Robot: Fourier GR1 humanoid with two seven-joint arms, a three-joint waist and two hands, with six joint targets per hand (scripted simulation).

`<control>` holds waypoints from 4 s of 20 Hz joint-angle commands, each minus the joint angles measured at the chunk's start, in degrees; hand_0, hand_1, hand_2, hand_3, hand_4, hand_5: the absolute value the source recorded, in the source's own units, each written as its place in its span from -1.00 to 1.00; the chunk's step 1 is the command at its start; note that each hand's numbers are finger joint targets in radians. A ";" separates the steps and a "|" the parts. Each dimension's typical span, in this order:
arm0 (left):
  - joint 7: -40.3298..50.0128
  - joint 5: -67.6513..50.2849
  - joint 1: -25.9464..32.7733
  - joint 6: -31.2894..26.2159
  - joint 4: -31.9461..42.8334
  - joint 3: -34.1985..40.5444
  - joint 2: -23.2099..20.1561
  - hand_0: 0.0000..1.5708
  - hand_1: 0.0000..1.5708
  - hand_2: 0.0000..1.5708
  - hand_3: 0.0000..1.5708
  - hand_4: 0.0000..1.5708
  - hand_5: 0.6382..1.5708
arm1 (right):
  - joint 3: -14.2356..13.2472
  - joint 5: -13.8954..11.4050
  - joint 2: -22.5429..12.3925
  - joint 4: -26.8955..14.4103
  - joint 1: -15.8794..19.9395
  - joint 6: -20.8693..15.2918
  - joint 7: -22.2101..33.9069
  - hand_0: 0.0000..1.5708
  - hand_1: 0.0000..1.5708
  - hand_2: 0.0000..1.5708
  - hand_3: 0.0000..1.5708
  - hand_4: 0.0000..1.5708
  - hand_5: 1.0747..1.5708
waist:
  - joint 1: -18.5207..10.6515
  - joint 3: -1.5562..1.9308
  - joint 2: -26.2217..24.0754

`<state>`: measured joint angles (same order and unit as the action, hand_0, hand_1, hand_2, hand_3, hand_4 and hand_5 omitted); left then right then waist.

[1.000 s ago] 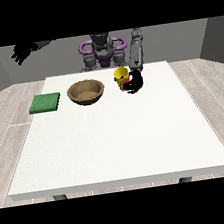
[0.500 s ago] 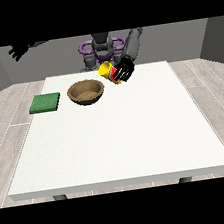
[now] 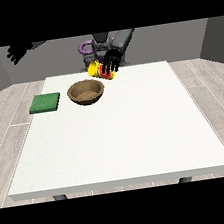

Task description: Pick the cup and pour the ball into the bowl, then pick the bowl and place it on the pad

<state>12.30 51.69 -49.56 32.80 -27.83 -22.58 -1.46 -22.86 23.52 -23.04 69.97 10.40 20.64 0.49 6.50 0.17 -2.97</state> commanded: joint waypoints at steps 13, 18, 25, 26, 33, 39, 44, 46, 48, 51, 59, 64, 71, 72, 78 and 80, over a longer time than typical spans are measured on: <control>24.40 20.25 -11.54 -23.18 -1.72 -20.18 1.46 -0.23 -0.23 0.90 0.96 0.31 1.00 | 3.29 -3.08 1.91 -6.26 4.99 1.06 -3.41 -1.00 -1.00 -1.00 -0.61 -0.12 0.93 | 3.48 -0.11 0.12; 22.65 20.62 -9.93 -31.39 -7.47 -22.50 1.46 -0.75 -0.75 0.59 1.00 0.42 1.00 | 3.11 -2.48 1.66 -6.81 5.55 0.29 -1.26 -1.00 -1.00 -1.00 -0.57 -0.12 0.92 | 3.11 -0.15 -1.86; 21.89 18.45 -5.68 -21.80 -15.45 -16.43 -1.65 -0.59 -0.59 0.90 0.97 0.41 1.00 | 2.93 -5.24 3.52 -6.53 3.18 -4.87 -3.29 -1.00 -1.00 -1.00 -0.82 -0.08 0.90 | -3.08 -0.21 -2.70; 20.70 15.76 -2.66 -19.25 -16.55 -14.17 -3.05 -0.05 -0.05 1.00 0.97 0.41 0.97 | 2.60 -3.94 2.32 -6.28 2.37 -3.76 -0.25 -1.00 -1.00 -1.00 -0.82 -0.08 0.90 | -3.35 -0.27 -4.59; 8.63 -11.64 -0.99 -12.79 -28.66 9.74 -6.42 -0.46 -0.46 -0.82 -0.98 0.56 0.93 | 1.63 -4.92 3.70 -5.69 2.66 -8.23 -1.36 -1.00 -1.00 -1.00 -0.86 -0.01 0.95 | -9.86 -0.89 -3.60; 1.32 -36.45 0.61 -21.23 -36.54 26.27 -6.07 -1.00 -1.00 -1.00 -1.00 0.36 1.00 | 1.89 -6.35 5.66 -6.44 1.81 -11.21 -2.37 -1.00 -1.00 -1.00 -1.00 -0.01 0.94 | -14.33 -0.83 -1.08; -2.44 -51.06 -0.39 -36.64 -38.03 35.46 -12.95 -1.00 -1.00 -1.00 -1.00 0.35 0.99 | 2.43 -7.42 11.57 -7.67 0.84 -15.34 -7.17 -1.00 -1.00 -1.00 -1.00 -0.08 0.98 | -18.16 -0.32 2.87; -2.98 -55.10 -0.69 -42.23 -37.95 38.27 -16.73 -1.00 -1.00 -1.00 -1.00 0.35 0.98 | 0.88 -7.06 11.41 -9.38 0.96 -15.63 -10.24 -1.00 -1.00 -1.00 -1.00 -0.07 0.98 | -19.49 -0.21 5.67; -4.40 -56.80 0.98 -44.47 -37.18 40.18 -19.06 -1.00 -1.00 -1.00 -1.00 0.34 0.97 | 2.49 -8.33 13.75 -9.25 2.26 -17.82 -11.00 -1.00 -1.00 -1.00 -1.00 -0.06 0.98 | -19.02 -0.20 6.90; -2.51 -58.69 1.92 -47.53 -36.76 42.24 -23.23 -1.00 -1.00 -1.00 -1.00 0.33 0.97 | 2.82 -8.03 15.40 -12.98 2.65 -16.89 -14.15 -1.00 -1.00 -1.00 -1.00 -0.06 0.99 | -17.35 -0.15 7.86; -1.75 -62.96 7.57 -50.10 -41.27 43.75 -25.10 -1.00 -1.00 -1.00 -1.00 0.28 0.92 | 3.00 -8.48 14.39 -25.24 9.07 -15.49 -19.41 -1.00 -1.00 -1.00 -1.00 -0.27 0.95 | -16.54 -0.13 9.04; -0.99 -64.97 6.15 -50.47 -44.43 44.70 -27.56 -1.00 -1.00 -1.00 -1.00 0.29 0.93 | 1.45 -8.12 13.92 -31.95 12.78 -14.94 -26.61 -1.00 -1.00 -1.00 -1.00 -0.33 0.93 | -17.30 -0.09 13.59; 2.82 -69.73 6.85 -53.50 -45.85 48.28 -33.99 -1.00 -1.00 -1.00 -1.00 0.29 0.94 | 1.16 -8.50 11.15 -37.68 14.50 -13.21 -30.87 -1.00 -1.00 -1.00 -1.00 -0.43 0.89 | -16.40 -0.10 14.63; -2.51 -67.34 11.65 -52.51 -44.97 47.78 -31.34 -1.00 -1.00 -1.00 -1.00 0.30 0.93 | 3.61 -9.63 13.48 -35.85 14.96 -14.89 -28.30 -1.00 -1.00 -1.00 -1.00 -0.43 0.90 | -15.03 -0.15 13.20; -0.49 -70.52 7.38 -53.15 -44.72 49.89 -34.78 -1.00 -1.00 -1.00 -1.00 0.30 0.93 | 3.94 -9.43 16.61 -36.92 18.22 -16.73 -31.16 -1.00 -1.00 -1.00 -1.00 -0.41 0.92 | -16.03 -0.14 16.19; -3.73 -68.59 10.52 -54.18 -41.20 49.98 -35.06 -1.00 -1.00 -1.00 -1.00 0.30 0.94 | 5.98 -10.19 18.76 -34.13 19.50 -19.43 -27.48 -1.00 -1.00 -1.00 -1.00 -0.40 0.90 | -13.17 -0.20 13.83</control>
<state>11.70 -17.43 -40.60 -19.93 -72.69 25.87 -34.55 -19.02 13.95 -7.24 35.56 26.92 3.60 -31.17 -8.50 -0.90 10.62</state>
